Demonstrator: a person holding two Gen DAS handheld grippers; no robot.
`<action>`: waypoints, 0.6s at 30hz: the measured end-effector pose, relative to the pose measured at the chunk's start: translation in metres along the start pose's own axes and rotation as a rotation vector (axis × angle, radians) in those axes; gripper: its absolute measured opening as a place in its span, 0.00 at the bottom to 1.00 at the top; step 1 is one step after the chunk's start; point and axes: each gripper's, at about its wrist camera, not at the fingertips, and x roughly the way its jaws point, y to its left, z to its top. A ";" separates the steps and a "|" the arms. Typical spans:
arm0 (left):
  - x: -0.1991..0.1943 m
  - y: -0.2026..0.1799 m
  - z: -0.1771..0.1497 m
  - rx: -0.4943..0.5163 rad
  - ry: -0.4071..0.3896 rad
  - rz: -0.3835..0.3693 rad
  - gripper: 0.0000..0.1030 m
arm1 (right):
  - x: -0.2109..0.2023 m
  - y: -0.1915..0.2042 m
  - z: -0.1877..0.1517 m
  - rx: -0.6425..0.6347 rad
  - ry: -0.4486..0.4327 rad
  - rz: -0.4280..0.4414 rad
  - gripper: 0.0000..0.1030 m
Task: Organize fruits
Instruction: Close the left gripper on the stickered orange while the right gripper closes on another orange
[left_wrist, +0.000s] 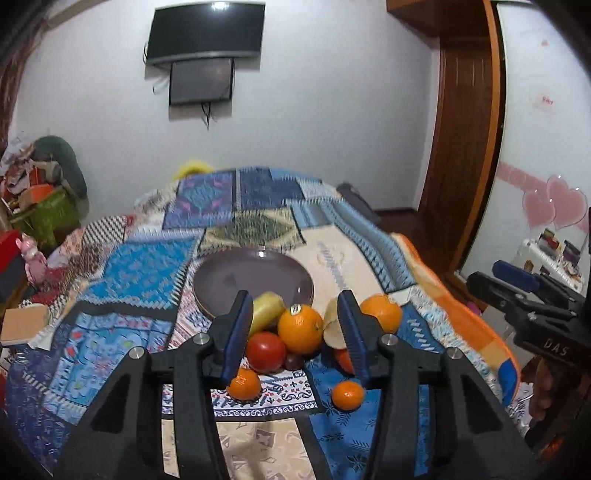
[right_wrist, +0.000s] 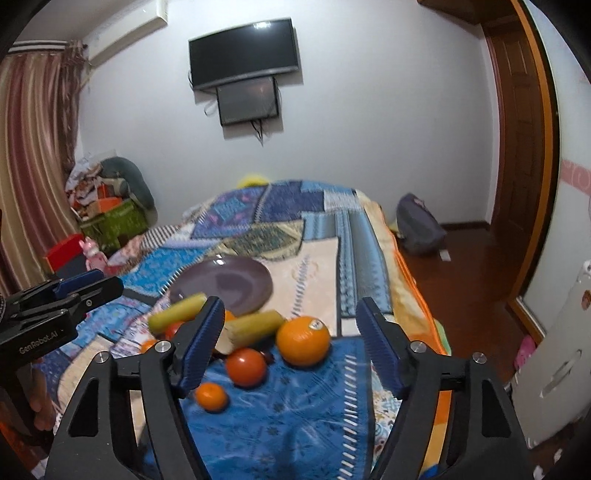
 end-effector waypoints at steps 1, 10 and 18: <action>0.007 0.000 -0.002 -0.003 0.020 0.002 0.46 | 0.002 -0.001 -0.001 0.004 0.009 -0.002 0.67; 0.062 0.010 -0.008 -0.051 0.180 -0.047 0.46 | 0.035 -0.016 -0.005 0.024 0.092 0.010 0.66; 0.104 0.008 -0.011 -0.044 0.299 -0.068 0.41 | 0.066 -0.017 -0.014 0.031 0.158 0.042 0.66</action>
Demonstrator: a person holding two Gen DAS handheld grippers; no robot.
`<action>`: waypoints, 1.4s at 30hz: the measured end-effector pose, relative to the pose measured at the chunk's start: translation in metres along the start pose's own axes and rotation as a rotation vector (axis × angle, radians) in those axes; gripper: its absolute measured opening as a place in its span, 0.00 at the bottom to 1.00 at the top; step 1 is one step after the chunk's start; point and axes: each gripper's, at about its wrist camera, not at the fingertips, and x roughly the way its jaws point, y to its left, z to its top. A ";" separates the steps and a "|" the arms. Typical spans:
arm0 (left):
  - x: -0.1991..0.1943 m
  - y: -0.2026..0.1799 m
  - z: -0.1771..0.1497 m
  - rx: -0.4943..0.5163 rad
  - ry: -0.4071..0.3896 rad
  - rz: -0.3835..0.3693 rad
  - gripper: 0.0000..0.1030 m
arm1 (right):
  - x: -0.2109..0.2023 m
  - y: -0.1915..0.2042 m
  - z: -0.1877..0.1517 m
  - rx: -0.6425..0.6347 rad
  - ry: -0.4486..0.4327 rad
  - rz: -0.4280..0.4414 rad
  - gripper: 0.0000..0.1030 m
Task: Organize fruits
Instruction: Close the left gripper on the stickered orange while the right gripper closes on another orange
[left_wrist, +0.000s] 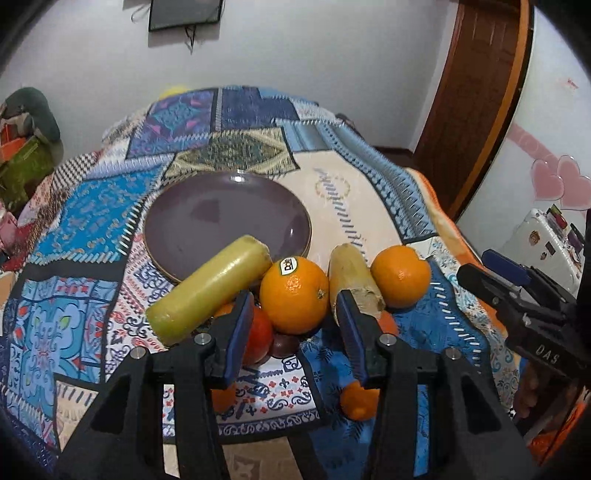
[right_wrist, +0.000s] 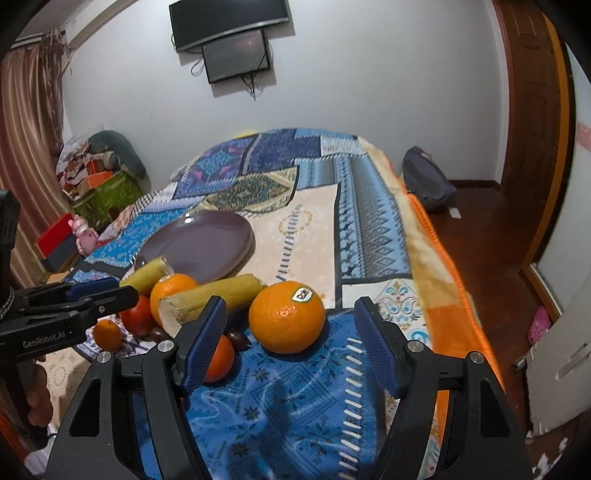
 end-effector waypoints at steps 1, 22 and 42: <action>0.006 0.001 0.001 -0.006 0.020 -0.006 0.38 | 0.003 0.000 -0.001 -0.002 0.009 0.005 0.66; 0.046 -0.007 0.009 0.048 0.099 0.055 0.44 | 0.040 -0.004 -0.004 -0.002 0.133 0.048 0.66; 0.069 -0.021 0.013 0.064 0.103 0.110 0.69 | 0.062 -0.012 -0.005 0.048 0.201 0.074 0.66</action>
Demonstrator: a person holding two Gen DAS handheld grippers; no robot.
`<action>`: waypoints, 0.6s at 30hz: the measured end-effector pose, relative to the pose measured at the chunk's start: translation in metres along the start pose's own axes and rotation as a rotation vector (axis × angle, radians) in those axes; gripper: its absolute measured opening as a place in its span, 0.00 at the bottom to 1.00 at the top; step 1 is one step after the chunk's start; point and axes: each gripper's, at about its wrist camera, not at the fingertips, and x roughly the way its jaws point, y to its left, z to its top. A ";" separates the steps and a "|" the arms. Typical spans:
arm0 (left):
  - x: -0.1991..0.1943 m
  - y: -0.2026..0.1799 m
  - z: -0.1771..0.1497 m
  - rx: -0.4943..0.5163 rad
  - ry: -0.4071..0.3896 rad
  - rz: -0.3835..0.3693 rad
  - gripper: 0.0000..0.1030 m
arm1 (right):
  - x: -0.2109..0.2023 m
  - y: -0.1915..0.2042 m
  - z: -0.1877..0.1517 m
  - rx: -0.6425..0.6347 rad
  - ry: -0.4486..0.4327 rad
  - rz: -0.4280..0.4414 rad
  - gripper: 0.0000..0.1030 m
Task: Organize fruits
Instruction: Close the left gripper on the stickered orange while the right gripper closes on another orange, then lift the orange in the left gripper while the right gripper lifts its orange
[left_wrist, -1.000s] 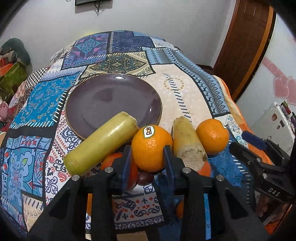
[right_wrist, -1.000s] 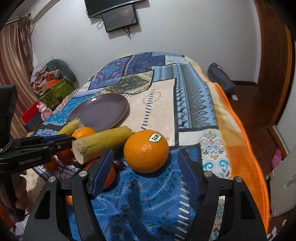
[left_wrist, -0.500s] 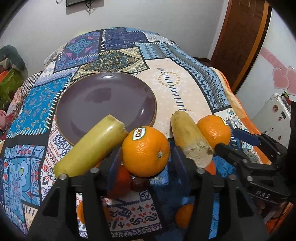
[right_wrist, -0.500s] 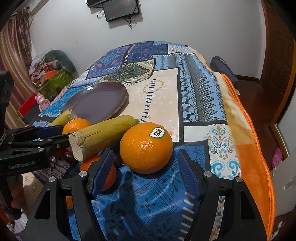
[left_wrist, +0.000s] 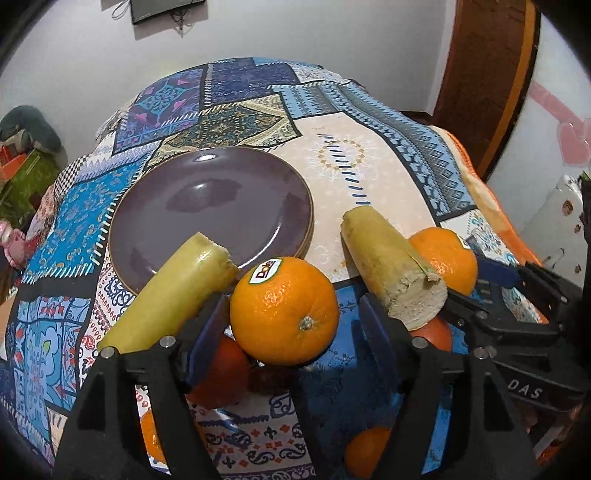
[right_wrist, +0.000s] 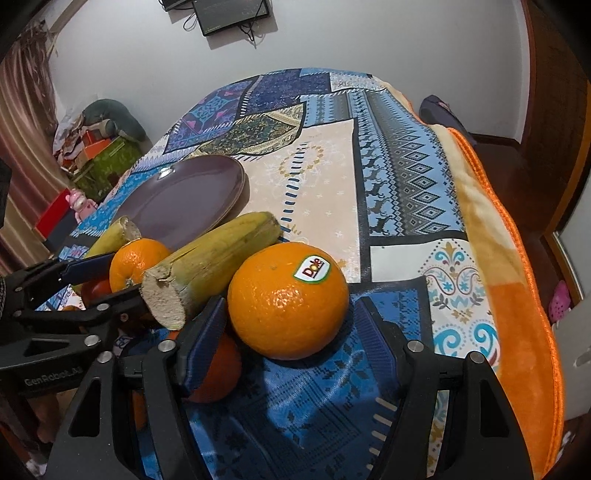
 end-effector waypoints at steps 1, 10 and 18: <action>0.001 0.000 0.001 -0.008 0.000 -0.001 0.69 | 0.001 0.000 0.001 0.005 0.004 0.004 0.66; 0.010 -0.002 0.003 -0.016 -0.005 0.036 0.60 | 0.002 0.002 0.002 0.005 0.003 0.007 0.63; 0.002 0.001 0.001 -0.033 0.006 -0.016 0.60 | -0.004 0.000 0.001 0.011 0.002 -0.002 0.62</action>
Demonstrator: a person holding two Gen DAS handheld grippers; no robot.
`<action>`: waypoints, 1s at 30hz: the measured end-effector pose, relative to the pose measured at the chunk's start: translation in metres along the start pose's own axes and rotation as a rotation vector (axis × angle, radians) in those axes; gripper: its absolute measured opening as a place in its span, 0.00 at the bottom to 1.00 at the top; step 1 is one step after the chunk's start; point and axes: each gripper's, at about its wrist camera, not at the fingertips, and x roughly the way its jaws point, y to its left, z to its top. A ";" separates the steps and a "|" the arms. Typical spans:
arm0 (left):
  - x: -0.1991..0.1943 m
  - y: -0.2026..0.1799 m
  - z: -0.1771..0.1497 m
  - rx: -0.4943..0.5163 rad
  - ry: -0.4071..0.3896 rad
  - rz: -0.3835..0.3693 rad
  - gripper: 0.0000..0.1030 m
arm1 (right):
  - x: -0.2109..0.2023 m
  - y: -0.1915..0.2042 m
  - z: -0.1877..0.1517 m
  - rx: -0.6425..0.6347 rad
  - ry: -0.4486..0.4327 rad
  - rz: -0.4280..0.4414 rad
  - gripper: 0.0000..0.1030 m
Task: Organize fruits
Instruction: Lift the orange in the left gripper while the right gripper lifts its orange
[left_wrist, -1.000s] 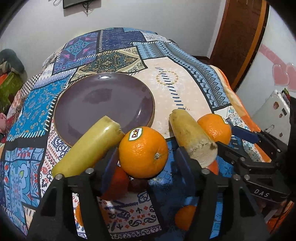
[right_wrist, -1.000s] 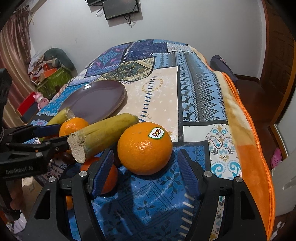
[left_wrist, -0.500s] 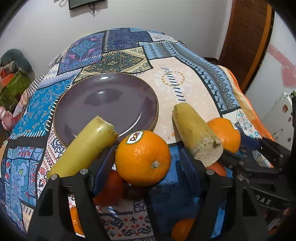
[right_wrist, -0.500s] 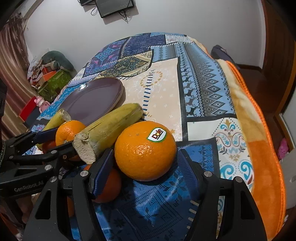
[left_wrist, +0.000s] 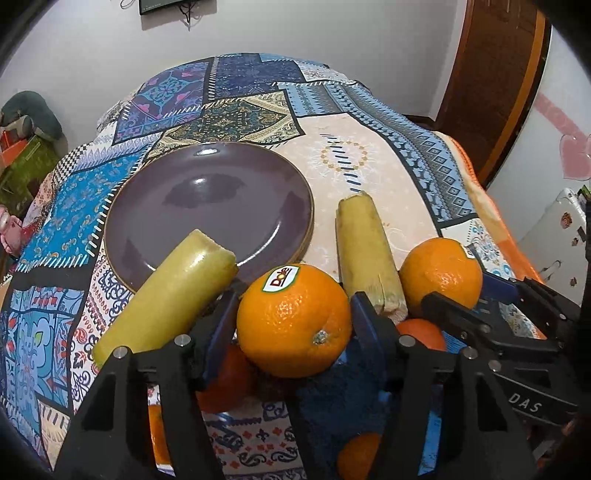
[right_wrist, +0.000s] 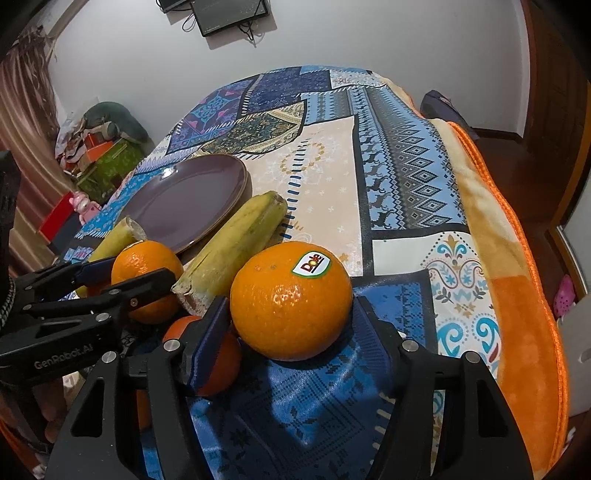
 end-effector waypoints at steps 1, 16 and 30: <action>-0.001 0.000 0.000 -0.003 -0.001 0.000 0.60 | -0.001 0.000 0.000 0.005 -0.001 0.000 0.62; -0.046 -0.002 -0.015 0.001 -0.020 -0.078 0.60 | -0.016 0.012 -0.006 -0.067 0.006 -0.055 0.60; -0.050 0.000 -0.015 0.001 -0.027 -0.089 0.60 | 0.001 0.004 -0.003 -0.017 0.040 -0.027 0.66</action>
